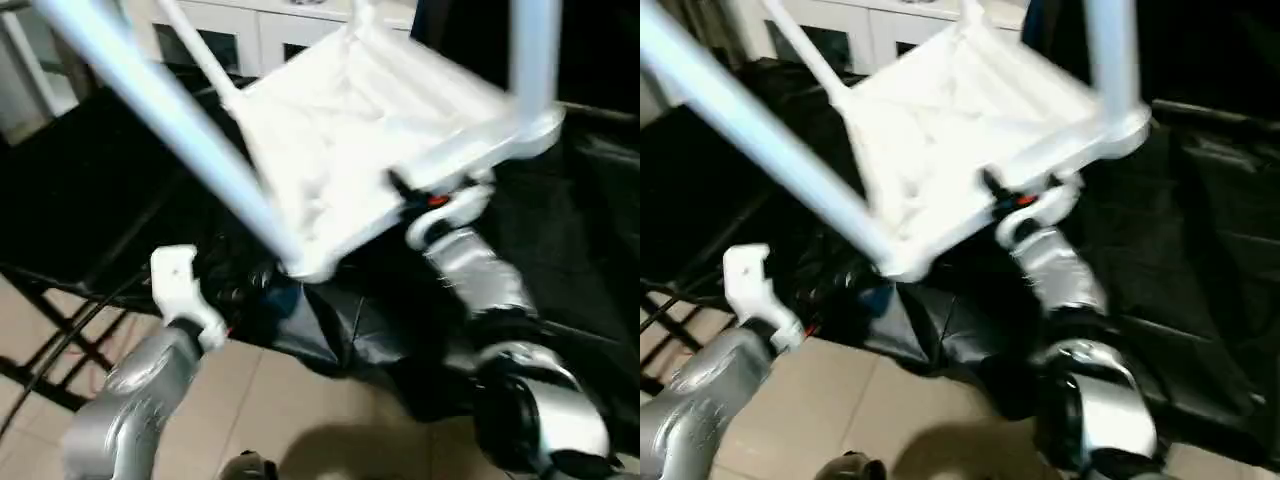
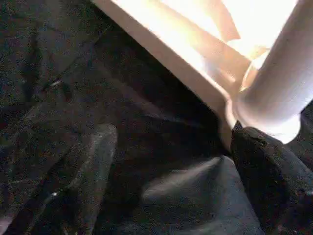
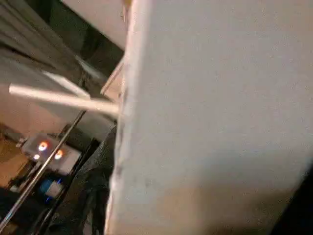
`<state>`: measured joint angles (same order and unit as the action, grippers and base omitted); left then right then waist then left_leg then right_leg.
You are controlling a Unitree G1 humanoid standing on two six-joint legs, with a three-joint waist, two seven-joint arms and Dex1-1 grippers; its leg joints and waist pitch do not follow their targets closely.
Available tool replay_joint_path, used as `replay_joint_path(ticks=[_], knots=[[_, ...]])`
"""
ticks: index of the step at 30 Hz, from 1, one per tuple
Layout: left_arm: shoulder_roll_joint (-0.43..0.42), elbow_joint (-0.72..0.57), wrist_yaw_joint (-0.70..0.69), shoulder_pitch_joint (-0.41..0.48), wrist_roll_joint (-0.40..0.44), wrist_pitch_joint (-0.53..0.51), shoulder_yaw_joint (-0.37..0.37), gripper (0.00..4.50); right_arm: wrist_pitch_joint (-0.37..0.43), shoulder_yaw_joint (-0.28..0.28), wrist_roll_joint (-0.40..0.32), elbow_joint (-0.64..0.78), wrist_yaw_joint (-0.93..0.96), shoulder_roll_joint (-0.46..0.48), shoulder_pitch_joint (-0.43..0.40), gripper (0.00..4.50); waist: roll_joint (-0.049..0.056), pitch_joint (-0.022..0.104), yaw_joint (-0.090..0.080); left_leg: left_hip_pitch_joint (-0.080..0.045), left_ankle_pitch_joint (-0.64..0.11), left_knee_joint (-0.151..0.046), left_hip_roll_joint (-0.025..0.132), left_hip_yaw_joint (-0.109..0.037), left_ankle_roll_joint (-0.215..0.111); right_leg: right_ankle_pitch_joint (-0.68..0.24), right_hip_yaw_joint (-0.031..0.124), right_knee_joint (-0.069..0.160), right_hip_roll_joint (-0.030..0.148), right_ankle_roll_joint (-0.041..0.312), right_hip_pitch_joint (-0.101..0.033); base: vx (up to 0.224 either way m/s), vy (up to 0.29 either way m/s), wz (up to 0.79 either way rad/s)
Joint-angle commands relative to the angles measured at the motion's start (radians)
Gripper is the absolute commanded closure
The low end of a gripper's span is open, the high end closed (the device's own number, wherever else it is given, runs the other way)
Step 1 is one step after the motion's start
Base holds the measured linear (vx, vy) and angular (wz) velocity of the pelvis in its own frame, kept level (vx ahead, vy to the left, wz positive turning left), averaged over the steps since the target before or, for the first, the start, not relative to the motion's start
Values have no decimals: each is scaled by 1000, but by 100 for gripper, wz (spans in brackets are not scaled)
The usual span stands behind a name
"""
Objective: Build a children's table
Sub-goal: Flip table
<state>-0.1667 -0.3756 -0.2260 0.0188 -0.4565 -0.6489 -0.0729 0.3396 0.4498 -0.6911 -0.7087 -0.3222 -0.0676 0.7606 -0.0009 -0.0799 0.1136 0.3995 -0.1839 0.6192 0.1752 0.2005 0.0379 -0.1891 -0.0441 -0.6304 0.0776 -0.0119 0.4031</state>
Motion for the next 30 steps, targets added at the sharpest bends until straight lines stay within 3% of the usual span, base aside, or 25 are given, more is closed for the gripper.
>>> replay_joint_path(ticks=[1,6,12,19,21,24,25,29,30], knots=[[-4,-30,-3,2,5,4,24,42,-35,1,54,109,35,-45,-3,254,-1,76,-11,-39,-279,-89,54,-27,60,-359,40,92,61,119,-19,0,0,0],[-10,-26,8,8,59,24,70,42,34,-27,47,267,62,-43,-102,254,-5,83,-10,-28,-199,-88,52,-28,44,-268,40,84,56,104,-26,0,0,0],[6,-15,7,-27,61,47,71,42,72,-69,64,349,91,-22,-194,254,-10,84,-18,-27,-191,-84,49,-24,32,-235,42,83,56,117,-27,0,0,0],[-39,-72,-74,-3,48,41,137,42,78,-100,109,421,129,-30,-213,254,-12,80,-30,-25,-200,-85,49,-26,31,-286,42,84,56,111,-25,0,0,0],[-68,-99,-112,13,57,40,178,42,68,-113,142,451,154,-41,-217,254,-12,79,-29,-27,-207,-87,49,-26,38,-301,42,86,56,103,-23,0,0,0],[-76,-107,-122,13,62,41,191,42,67,-114,147,460,164,-44,-219,254,-12,78,-28,-31,-220,-86,49,-24,46,-313,44,88,55,93,-19,0,0,0],[-82,-110,-128,11,66,39,200,42,66,-115,154,469,178,-46,-222,254,-17,77,-31,-29,-228,-88,48,-24,49,-321,43,89,54,90,-20,0,0,0],[-94,-116,-138,7,73,39,215,42,57,-120,176,481,209,-52,-225,254,-15,79,-31,-31,-234,-88,48,-26,56,-319,43,88,53,78,-19,0,0,0],[-103,-121,-139,3,80,42,223,42,51,-127,199,486,232,-59,-222,254,-20,79,-30,-31,-231,-88,48,-25,55,-315,43,87,54,78,-19,0,0,0]])
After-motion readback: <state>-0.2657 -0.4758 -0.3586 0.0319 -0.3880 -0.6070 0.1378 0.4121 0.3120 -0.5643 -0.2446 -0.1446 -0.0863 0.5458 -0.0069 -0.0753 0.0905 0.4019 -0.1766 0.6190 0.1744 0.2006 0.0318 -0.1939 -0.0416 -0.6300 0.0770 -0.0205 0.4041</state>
